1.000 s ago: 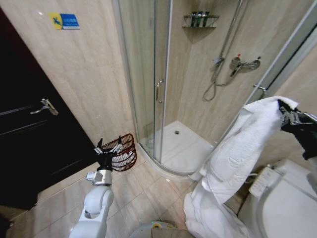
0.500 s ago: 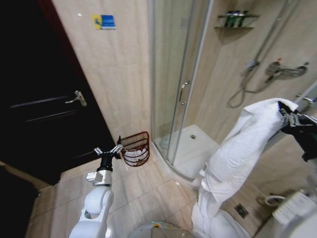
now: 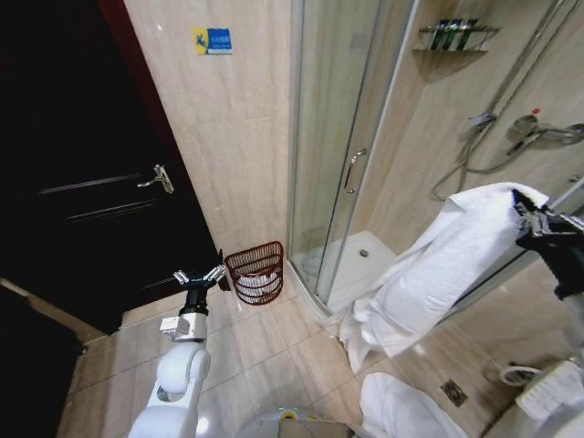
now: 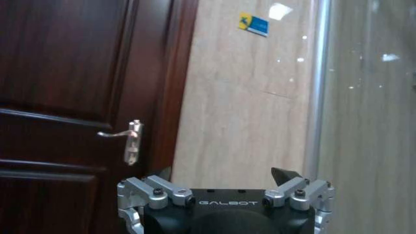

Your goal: Discard the used towel into the hamper.

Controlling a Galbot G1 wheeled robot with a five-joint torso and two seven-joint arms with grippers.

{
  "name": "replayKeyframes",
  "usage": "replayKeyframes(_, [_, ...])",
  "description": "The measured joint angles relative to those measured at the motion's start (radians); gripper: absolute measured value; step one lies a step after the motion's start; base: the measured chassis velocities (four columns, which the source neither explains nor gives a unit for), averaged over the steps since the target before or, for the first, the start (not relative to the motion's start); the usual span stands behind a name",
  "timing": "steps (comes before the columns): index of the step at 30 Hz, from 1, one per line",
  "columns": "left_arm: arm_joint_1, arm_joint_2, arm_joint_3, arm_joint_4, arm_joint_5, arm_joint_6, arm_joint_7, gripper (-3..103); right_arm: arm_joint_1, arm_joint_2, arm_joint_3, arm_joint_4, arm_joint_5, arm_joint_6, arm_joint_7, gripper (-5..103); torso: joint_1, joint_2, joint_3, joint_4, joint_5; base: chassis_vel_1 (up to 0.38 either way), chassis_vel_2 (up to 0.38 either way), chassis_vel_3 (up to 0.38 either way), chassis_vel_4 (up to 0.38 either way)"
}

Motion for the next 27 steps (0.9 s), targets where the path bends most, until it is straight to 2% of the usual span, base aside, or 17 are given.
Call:
replayKeyframes(5, [-0.001,0.0,0.0,0.0,0.002,0.0,0.0,100,-0.007,0.004,0.004,0.0,-0.001,0.007,-0.004,1,0.0,0.0,0.0,-0.0004,0.0007,0.211,0.199,-0.208,-0.205])
replayKeyframes(6, [-0.002,0.0,0.0,0.0,0.004,0.0,0.0,100,-0.008,0.005,0.006,0.0,-0.001,0.009,-0.005,1,0.0,0.0,0.0,-0.0006,-0.0002,0.226,0.233,-0.273,-0.26])
replayKeyframes(10, [-0.003,-0.004,0.003,-0.001,0.011,0.0,0.0,100,-0.01,0.006,0.013,0.0,0.018,0.006,-0.011,1,0.0,0.0,0.0,0.0003,0.0004,0.305,0.263,-0.268,-0.268])
replayKeyframes(13, [-0.003,-0.006,0.005,-0.006,0.013,0.005,0.0,100,-0.013,0.008,0.016,0.0,0.041,0.006,-0.016,1,0.0,0.0,0.0,-0.0004,-0.0005,0.239,0.282,-0.244,-0.265])
replayKeyframes(15, [-0.001,-0.007,0.005,-0.007,0.013,0.009,-0.001,100,-0.014,0.01,0.016,0.0,0.044,0.007,-0.021,1,0.0,0.0,0.0,-0.0002,-0.0007,0.209,0.238,-0.186,-0.211])
replayKeyframes(16, [0.001,-0.008,0.005,-0.009,0.012,0.015,-0.001,100,-0.015,0.013,0.014,0.0,0.045,0.008,-0.027,1,0.0,0.0,0.0,0.0007,-0.0006,0.165,0.154,-0.186,-0.211])
replayKeyframes(17, [0.003,-0.01,0.005,-0.012,0.008,0.022,-0.002,100,-0.017,0.016,0.011,0.0,0.044,0.009,-0.033,1,0.0,0.0,0.0,0.001,0.0001,0.165,0.079,-0.021,-0.113])
replayKeyframes(18, [0.004,-0.011,0.005,-0.013,0.004,0.028,-0.002,100,-0.017,0.018,0.009,0.0,0.043,0.009,-0.038,1,0.0,0.0,0.0,-0.0002,0.0002,0.071,0.079,-0.019,-0.057])
replayKeyframes(20, [0.004,-0.011,0.004,-0.013,0.002,0.033,-0.001,100,-0.017,0.02,0.006,0.0,0.041,0.009,-0.042,1,0.0,0.0,0.0,-0.0008,-0.0001,0.024,0.042,-0.019,-0.057])
replayKeyframes(22, [0.006,-0.01,0.002,-0.013,0.0,0.037,0.001,100,-0.015,0.02,0.001,0.0,0.04,0.009,-0.049,1,0.0,0.0,0.0,-0.0006,0.0011,-0.02,-0.027,0.008,0.04])
replayKeyframes(27, [0.006,-0.004,-0.001,-0.013,-0.003,0.039,0.002,100,-0.008,0.02,-0.013,0.0,0.039,0.009,-0.059,1,0.0,0.0,0.0,-0.0001,0.0007,-0.029,-0.047,0.091,0.088])
